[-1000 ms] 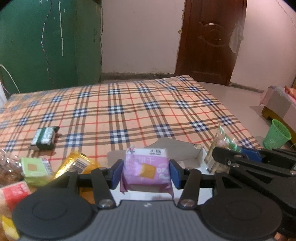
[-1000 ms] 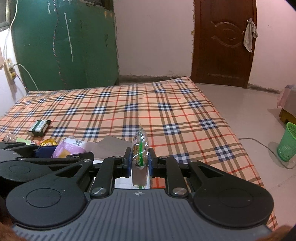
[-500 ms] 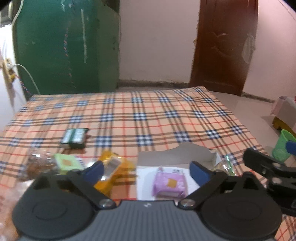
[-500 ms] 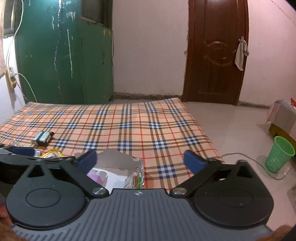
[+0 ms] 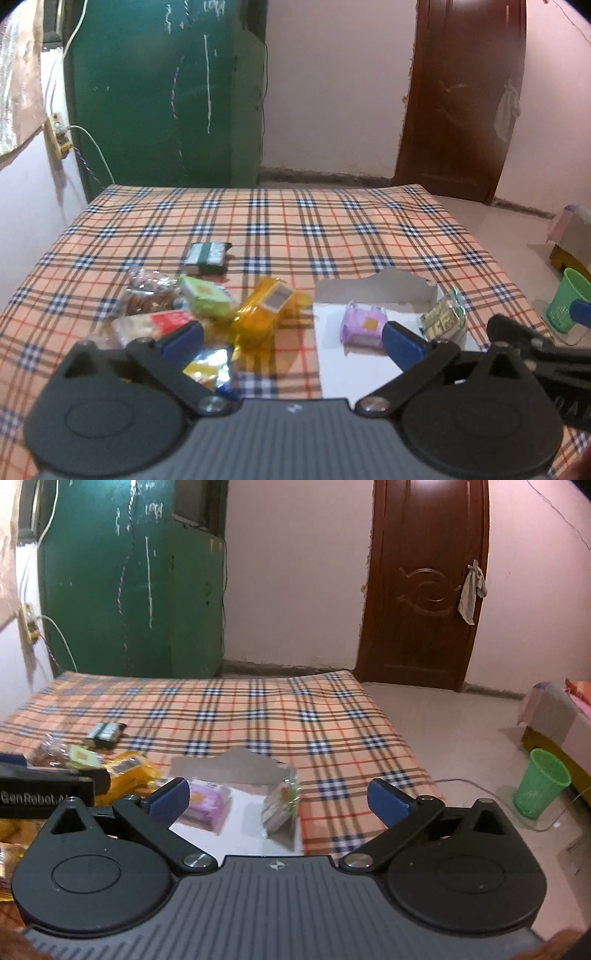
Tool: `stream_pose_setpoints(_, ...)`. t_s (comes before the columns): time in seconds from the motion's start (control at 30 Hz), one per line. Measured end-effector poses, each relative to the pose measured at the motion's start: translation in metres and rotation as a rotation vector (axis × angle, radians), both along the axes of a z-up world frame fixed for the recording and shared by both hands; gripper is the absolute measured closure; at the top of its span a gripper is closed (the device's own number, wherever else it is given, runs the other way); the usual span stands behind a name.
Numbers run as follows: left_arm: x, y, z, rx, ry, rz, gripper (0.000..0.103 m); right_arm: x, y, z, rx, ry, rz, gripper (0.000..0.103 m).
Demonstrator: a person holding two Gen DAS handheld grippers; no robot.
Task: Organize snacks
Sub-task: 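Move both grippers back to the snack pile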
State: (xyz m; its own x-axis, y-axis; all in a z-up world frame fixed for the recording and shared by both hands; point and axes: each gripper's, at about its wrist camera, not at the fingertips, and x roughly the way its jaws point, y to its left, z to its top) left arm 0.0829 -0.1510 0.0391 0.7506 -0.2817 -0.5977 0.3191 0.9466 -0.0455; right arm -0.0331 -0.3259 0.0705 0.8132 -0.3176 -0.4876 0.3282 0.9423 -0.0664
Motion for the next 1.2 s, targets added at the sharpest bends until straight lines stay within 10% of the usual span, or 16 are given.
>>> stream_pose_setpoints(1.2,-0.044,0.116,-0.002,0.096,0.001,0.193,0.001,0.006,0.119,-0.034,0.082,0.072,0.242,0.0)
